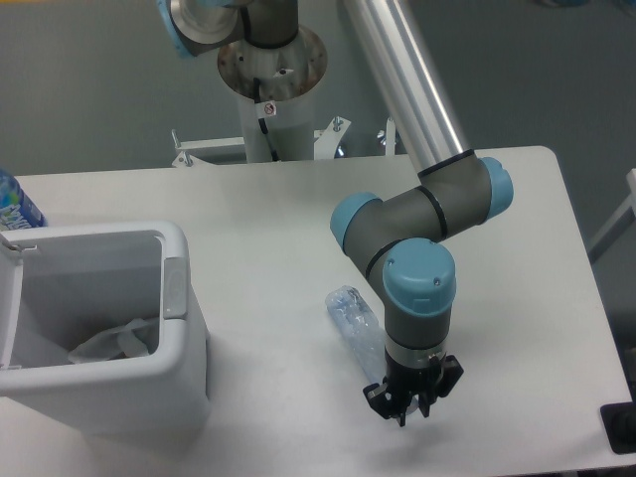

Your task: Place the trash in the trash can

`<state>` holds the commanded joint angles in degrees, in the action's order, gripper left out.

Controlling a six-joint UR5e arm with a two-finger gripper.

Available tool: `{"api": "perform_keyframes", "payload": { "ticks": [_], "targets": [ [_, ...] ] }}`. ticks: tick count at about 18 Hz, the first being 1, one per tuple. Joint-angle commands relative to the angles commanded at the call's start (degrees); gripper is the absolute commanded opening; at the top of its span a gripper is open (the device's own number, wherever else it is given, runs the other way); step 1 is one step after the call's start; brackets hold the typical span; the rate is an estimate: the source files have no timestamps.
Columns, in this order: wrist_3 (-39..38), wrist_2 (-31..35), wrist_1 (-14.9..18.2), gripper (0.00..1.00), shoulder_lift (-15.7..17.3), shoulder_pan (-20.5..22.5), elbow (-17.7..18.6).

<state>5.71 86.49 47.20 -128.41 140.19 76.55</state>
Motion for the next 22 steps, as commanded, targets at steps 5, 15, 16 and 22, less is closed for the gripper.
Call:
{"api": "perform_keyframes", "payload": {
  "ticks": [5, 15, 16, 22],
  "targets": [
    [0.0, -1.2, -0.1, 0.37, 0.7, 0.2, -0.4],
    [0.0, -3.2, -0.4, 0.29, 1.8, 0.4, -0.7],
    [0.0, -3.3, -0.4, 0.29, 2.1, 0.4, -0.7],
    [0.1, -3.3, -0.4, 0.29, 3.1, 0.4, -1.3]
  ]
}}
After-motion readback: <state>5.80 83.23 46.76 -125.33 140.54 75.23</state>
